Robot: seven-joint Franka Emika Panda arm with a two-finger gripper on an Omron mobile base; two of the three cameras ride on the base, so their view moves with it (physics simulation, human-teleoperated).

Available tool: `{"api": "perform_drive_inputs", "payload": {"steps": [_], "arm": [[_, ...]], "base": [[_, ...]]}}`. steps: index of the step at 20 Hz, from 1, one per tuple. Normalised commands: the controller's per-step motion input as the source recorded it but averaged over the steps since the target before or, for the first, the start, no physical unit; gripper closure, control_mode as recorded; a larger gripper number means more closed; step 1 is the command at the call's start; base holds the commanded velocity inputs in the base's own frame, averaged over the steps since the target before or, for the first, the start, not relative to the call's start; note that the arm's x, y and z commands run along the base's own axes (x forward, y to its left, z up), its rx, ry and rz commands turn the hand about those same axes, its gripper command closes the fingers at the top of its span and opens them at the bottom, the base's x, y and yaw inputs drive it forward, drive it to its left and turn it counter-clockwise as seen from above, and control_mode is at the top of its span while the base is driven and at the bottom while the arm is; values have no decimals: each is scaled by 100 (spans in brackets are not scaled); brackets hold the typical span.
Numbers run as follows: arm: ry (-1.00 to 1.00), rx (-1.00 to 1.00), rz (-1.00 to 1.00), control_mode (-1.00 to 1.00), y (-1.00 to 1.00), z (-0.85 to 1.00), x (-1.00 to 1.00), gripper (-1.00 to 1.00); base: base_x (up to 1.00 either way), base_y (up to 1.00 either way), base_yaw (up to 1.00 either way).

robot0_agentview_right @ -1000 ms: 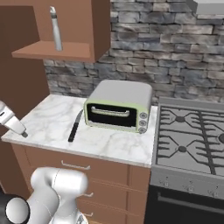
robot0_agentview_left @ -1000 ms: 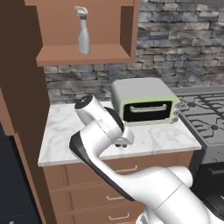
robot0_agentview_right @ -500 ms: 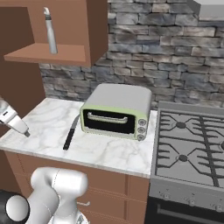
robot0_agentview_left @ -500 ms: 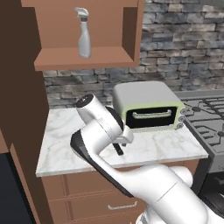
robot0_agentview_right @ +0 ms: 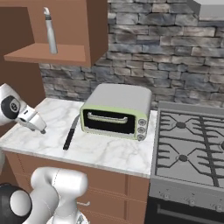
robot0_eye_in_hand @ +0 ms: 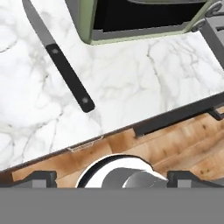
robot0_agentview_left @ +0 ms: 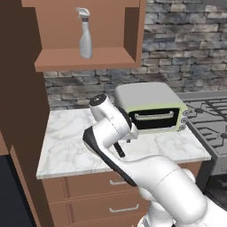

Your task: Move the cutting board and knife to the sink. Then move spray from the cabinet to the counter.

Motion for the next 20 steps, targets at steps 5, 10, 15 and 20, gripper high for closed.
{"api": "perform_drive_inputs", "payload": {"steps": [5, 10, 15, 20], "arm": [[5, 6, 17, -100, -58, -40, 25, -100], [9, 3, 19, -100, -43, -49, 16, -100], [7, 4, 20, -100, -37, -41, 20, -100], [11, 3, 12, -100, -3, -19, 55, -100]], "base": [[0, 0, 0], [0, 0, 0], [0, 0, 0], [0, 0, 0]]}}
